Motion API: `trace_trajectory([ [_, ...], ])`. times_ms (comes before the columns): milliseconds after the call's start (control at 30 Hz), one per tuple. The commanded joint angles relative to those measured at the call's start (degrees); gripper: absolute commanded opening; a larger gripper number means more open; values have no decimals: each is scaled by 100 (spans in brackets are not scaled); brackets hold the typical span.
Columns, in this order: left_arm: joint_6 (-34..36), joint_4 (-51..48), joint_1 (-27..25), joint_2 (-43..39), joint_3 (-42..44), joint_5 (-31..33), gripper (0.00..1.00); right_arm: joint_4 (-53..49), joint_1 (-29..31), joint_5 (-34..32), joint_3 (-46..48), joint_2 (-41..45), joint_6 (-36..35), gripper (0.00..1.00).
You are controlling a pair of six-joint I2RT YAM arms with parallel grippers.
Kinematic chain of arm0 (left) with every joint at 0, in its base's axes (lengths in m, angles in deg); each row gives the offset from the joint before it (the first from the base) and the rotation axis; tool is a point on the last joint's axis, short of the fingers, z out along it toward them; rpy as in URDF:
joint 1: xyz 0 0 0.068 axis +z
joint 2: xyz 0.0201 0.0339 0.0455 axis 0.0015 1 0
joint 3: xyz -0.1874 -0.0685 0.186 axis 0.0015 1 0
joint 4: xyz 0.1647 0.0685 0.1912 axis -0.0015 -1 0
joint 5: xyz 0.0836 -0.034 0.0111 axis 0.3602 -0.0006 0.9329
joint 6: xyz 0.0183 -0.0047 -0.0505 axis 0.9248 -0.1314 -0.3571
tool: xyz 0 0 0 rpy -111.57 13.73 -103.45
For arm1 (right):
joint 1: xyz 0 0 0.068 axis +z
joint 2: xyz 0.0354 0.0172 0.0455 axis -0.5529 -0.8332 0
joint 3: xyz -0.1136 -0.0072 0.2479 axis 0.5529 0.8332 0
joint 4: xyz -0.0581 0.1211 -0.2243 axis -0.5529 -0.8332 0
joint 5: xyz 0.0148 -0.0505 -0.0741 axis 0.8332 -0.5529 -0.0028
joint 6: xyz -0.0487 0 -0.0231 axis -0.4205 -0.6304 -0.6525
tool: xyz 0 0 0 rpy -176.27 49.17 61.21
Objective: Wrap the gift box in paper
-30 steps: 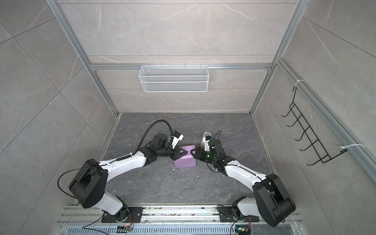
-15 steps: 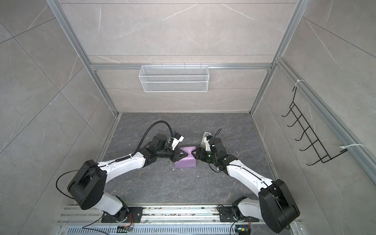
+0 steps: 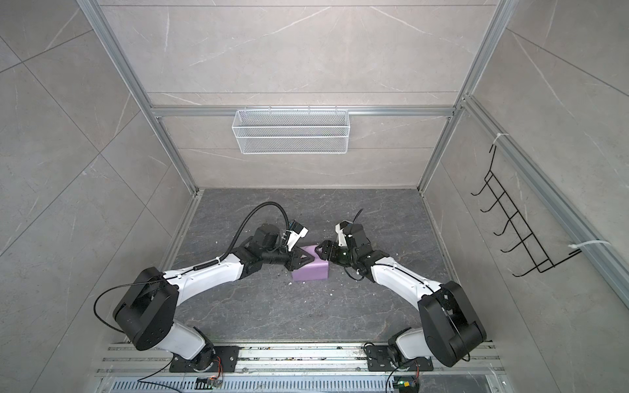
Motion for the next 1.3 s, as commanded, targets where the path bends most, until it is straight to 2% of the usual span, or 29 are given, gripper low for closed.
trace_trajectory([
  [0, 123, -386, -33, 66, -126, -43, 26, 9, 35, -23, 234, -42, -31, 77],
  [167, 72, -600, -33, -270, -281, 341, 38, -54, 40, -95, 483, 96, -85, 75],
  [267, -23, -622, -25, -745, -226, 854, 47, -24, 35, -100, 595, 115, -70, 75],
  [433, -682, -965, 46, -1490, -22, 2531, 76, 74, 40, -66, 610, 97, -65, 75],
  [500, -1080, -1403, 170, -1503, -99, 2789, 84, 78, 36, -65, 580, 88, -76, 74],
  [633, -1510, -1838, 292, -1053, -379, 2655, 89, 96, 49, -39, 570, 79, -85, 74],
  [867, -1967, -1303, 304, -273, -555, 1647, 95, 131, 45, -12, 591, 88, -93, 74],
  [967, -2117, -1023, 303, -142, -460, 1425, 95, 131, 52, -12, 577, 88, -94, 74],
  [1267, -2158, -1046, 444, -51, -148, 1494, 94, 80, 55, 1, 492, 83, -109, 74],
])
